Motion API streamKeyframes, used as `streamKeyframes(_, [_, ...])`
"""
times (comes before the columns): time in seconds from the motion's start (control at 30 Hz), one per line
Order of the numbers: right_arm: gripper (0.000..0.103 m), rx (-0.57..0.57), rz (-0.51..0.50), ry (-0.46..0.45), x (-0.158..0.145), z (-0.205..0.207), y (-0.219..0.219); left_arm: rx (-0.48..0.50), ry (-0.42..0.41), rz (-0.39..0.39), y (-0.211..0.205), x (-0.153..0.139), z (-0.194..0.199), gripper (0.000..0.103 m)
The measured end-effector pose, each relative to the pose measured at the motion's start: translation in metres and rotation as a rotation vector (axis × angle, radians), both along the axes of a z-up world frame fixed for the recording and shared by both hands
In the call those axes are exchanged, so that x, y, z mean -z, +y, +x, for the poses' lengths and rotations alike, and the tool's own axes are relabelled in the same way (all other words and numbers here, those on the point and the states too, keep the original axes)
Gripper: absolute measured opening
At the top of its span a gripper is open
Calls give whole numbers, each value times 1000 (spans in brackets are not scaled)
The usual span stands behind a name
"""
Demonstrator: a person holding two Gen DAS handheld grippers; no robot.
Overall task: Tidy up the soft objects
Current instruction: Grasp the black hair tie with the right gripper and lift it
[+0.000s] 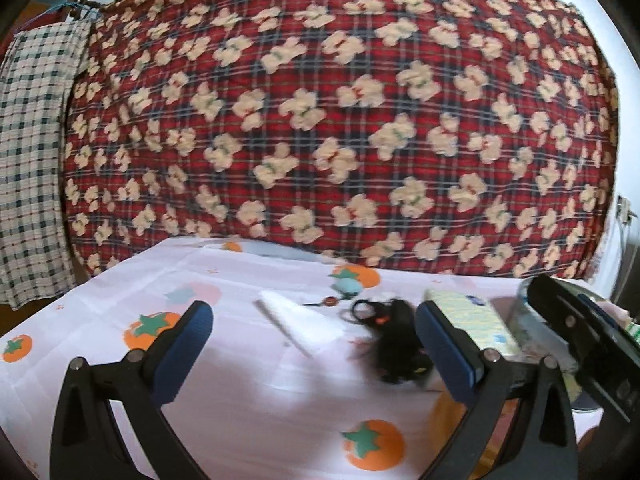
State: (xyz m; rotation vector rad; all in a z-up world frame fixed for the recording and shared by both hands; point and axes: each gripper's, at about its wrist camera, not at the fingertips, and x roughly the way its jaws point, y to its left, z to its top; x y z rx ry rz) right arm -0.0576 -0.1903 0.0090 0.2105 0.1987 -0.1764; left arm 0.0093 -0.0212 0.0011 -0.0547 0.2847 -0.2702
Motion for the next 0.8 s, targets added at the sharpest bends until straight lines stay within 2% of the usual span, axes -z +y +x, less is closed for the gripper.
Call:
streamKeyframes(0.07, [91, -30, -2, 38, 1, 10, 8, -22, 29, -4, 6, 2, 11, 103])
streamKeyframes(0.1, [85, -43, -3, 62, 2, 15, 11, -30, 39, -8, 9, 2, 15, 103])
streamKeyframes(0.13, [74, -52, -8, 88, 2, 21, 14, -42, 47, -10, 11, 3, 20, 103])
streamKeyframes(0.2, [58, -82, -7, 179, 3, 40, 19, -65, 43, 17, 12, 3, 31, 103])
streamKeyframes(0.3, [58, -116, 11, 308, 4, 70, 21, -115, 43, 101, 5, 4, 55, 102])
streamKeyframes(0.37, [58, -117, 6, 384, 4, 90, 21, -137, 64, 115, 4, 5, 74, 102])
streamKeyframes(0.43, [57, -115, -8, 434, 3, 106, 21, -143, 116, 92, 9, 8, 89, 102])
streamKeyframes(0.6, [54, -125, -65, 551, 7, 146, 22, -168, 215, -61, 42, 15, 103, 102])
streamKeyframes(0.7, [49, -151, -40, 646, 17, 170, 21, -217, 261, -79, 56, 19, 111, 102])
streamKeyframes(0.8, [48, -170, -46, 742, 29, 187, 25, -251, 321, -140, 71, 25, 118, 102])
